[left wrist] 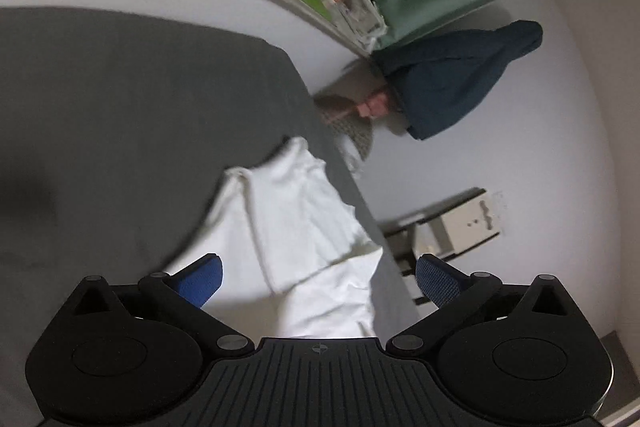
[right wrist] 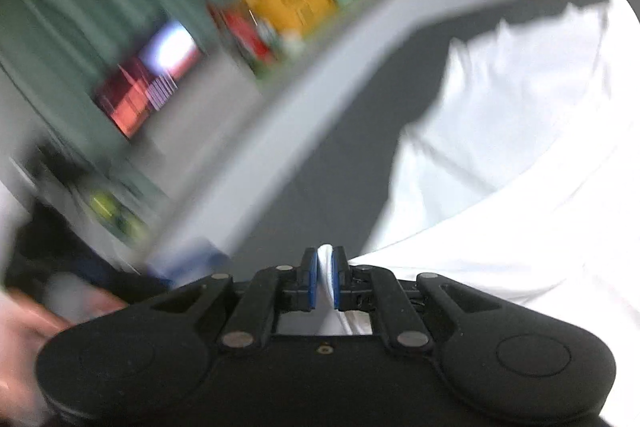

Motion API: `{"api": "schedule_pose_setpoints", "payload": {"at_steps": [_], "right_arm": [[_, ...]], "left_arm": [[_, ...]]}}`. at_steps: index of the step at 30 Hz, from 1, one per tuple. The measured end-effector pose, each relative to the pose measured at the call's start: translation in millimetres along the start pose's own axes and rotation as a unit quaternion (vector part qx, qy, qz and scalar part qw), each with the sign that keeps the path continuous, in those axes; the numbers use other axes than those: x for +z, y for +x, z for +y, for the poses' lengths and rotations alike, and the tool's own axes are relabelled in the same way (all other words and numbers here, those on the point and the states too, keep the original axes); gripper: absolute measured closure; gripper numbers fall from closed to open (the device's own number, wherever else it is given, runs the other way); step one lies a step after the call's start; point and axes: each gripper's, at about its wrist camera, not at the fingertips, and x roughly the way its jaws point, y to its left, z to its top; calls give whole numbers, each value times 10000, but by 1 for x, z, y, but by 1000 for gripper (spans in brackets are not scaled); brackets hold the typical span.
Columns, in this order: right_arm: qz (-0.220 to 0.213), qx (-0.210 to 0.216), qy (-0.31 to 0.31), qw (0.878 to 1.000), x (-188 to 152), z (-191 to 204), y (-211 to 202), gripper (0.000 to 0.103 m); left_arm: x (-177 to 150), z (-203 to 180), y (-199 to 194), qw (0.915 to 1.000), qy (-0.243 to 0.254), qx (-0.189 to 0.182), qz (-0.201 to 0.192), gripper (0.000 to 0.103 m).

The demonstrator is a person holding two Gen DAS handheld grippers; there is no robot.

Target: Fold clothes

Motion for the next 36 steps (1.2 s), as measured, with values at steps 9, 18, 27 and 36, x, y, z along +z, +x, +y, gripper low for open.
{"api": "schedule_pose_setpoints", "payload": {"at_steps": [9, 18, 27, 36], "right_arm": [[138, -268, -438, 9986, -54, 17, 41, 95], [301, 24, -732, 9969, -26, 10, 6, 71], [-1472, -1502, 2496, 9452, 101, -206, -85, 61], [-1855, -923, 4329, 8773, 92, -304, -83, 66]], "left_arm": [[-11, 18, 29, 9960, 584, 470, 485, 0], [-20, 22, 50, 9855, 1181, 784, 931, 0], [-50, -10, 79, 9546, 2487, 404, 1591, 0], [-69, -25, 93, 9280, 3243, 278, 1813, 0]]}}
